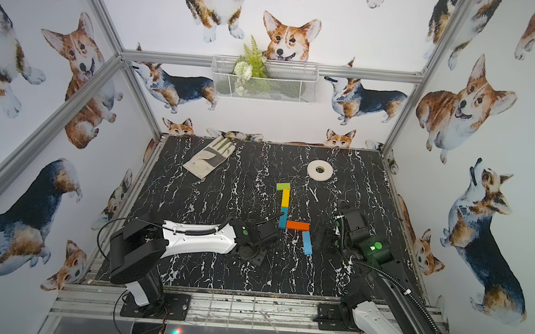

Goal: Assemble a giraffe with building blocks
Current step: Assemble the building block at the center of the board.

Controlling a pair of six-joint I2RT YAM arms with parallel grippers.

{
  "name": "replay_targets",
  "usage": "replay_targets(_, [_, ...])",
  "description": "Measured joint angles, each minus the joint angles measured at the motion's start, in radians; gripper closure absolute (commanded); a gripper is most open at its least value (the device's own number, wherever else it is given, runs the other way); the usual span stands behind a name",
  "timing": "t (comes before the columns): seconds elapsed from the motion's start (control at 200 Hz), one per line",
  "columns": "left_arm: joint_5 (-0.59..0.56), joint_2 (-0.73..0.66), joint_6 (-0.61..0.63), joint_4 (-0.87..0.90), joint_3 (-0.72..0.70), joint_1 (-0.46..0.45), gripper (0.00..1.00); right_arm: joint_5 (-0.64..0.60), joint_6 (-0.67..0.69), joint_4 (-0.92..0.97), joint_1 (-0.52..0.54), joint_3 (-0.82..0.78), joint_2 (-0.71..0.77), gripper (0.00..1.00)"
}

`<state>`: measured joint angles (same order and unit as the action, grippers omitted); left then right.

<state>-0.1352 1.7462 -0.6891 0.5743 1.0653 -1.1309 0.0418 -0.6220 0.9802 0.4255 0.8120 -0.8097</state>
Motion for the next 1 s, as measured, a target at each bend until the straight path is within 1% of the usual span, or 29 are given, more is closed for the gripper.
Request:
replay_targets(0.13, [0.013, 0.044, -0.007, 0.001, 0.049, -0.013, 0.69, 0.022, 0.019, -0.004, -0.035, 0.014, -0.02, 0.0])
replay_targets(0.506, [0.031, 0.176, -0.009, 0.003, 0.192, -0.014, 0.7, 0.052, 0.029, -0.04, -0.053, 0.021, -0.043, 0.0])
replay_targets(0.851, [0.027, 0.237, 0.003, 0.024, 0.277, 0.002, 0.69, 0.076, 0.051, -0.055, -0.074, 0.01, -0.042, 0.0])
replay_targets(1.001, [0.026, 0.249, 0.006, 0.026, 0.291, 0.008, 0.7, 0.09, 0.066, -0.059, -0.081, 0.006, -0.039, 0.0])
